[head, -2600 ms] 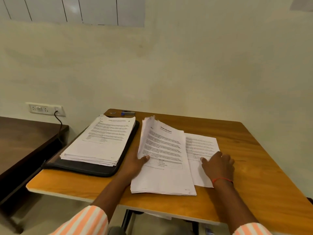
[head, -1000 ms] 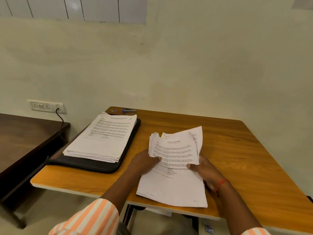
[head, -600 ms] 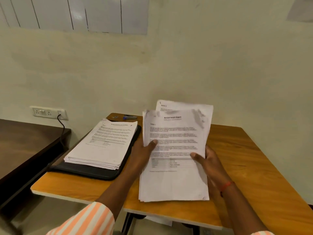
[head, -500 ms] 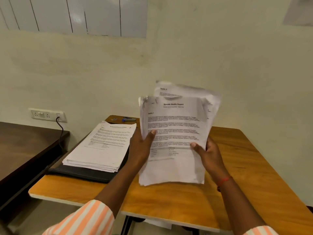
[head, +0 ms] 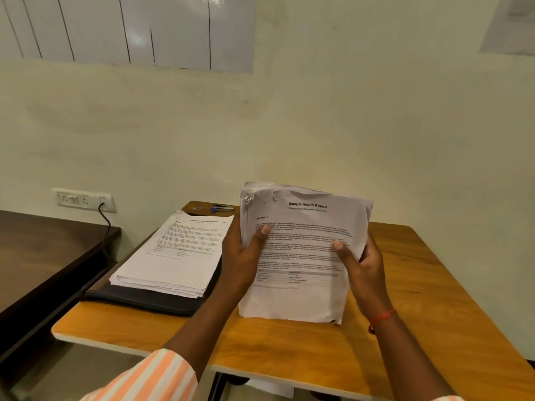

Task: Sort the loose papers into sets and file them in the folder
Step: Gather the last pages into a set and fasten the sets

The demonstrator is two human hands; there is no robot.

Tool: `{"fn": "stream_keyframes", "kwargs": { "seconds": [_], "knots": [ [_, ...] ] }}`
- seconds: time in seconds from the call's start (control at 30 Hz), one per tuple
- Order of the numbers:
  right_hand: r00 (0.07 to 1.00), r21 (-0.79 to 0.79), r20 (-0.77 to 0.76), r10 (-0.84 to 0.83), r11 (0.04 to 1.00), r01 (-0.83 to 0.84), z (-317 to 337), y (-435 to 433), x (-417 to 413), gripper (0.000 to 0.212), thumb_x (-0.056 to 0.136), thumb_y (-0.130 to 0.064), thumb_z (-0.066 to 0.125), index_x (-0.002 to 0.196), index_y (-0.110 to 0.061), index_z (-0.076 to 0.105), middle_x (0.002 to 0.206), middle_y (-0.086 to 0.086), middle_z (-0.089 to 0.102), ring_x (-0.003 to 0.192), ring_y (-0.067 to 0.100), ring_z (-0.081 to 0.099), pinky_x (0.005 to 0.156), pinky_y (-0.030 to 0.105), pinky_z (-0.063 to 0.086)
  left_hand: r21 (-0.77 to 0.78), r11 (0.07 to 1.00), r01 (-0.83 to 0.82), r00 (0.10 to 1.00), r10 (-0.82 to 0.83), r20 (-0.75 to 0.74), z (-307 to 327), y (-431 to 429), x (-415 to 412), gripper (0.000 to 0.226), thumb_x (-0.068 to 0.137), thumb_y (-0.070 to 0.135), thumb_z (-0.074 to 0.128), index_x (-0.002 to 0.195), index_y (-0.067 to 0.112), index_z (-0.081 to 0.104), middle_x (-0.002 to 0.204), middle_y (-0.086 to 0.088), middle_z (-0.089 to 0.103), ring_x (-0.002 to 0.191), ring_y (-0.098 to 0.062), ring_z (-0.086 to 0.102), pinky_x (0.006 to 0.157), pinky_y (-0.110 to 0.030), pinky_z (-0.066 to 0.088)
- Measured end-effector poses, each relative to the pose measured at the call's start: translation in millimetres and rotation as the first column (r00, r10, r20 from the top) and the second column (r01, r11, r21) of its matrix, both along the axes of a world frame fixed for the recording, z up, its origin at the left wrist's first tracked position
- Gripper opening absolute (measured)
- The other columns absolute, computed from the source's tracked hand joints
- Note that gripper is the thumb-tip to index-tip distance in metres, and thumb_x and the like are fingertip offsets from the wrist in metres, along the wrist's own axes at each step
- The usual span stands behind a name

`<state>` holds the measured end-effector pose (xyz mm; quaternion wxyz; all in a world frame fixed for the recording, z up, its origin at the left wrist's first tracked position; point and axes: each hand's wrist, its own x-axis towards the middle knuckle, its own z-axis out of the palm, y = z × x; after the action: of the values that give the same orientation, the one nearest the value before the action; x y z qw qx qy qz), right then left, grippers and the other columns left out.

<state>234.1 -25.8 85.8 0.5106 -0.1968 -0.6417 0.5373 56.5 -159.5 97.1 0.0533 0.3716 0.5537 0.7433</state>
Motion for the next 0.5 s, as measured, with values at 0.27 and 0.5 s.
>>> {"fn": "stream_keyframes", "kwargs": {
  "seconds": [0.27, 0.5],
  "knots": [
    [0.998, -0.046, 0.009, 0.069, 0.997, -0.068, -5.3, -5.9, -1.6, 0.035, 0.081, -0.026, 0.071, 0.113, -0.014, 0.065, 0.104, 0.001, 0.076, 0.096, 0.021, 0.074, 0.072, 0.032, 0.062, -0.046, 0.998, -0.039, 0.999, 0.039, -0.002, -11.0, -5.3, 1.1, 0.049, 0.086, 0.046, 0.071, 0.123, 0.017, 0.059, 0.102, 0.011, 0.069, 0.089, 0.007, 0.068, 0.064, -0.013, 0.054],
    [0.995, -0.1, 0.009, 0.101, 0.99, -0.099, -35.0, -9.2, -3.7, 0.036, 0.082, -0.018, 0.072, 0.116, -0.012, 0.065, 0.109, 0.005, 0.075, 0.1, 0.027, 0.073, 0.075, 0.035, 0.061, -0.049, 0.994, 0.097, 0.988, -0.09, 0.128, -38.9, -8.8, 9.4, 0.04, 0.085, 0.026, 0.073, 0.122, 0.022, 0.06, 0.103, 0.007, 0.075, 0.098, -0.011, 0.073, 0.069, -0.022, 0.059]
  ]
}}
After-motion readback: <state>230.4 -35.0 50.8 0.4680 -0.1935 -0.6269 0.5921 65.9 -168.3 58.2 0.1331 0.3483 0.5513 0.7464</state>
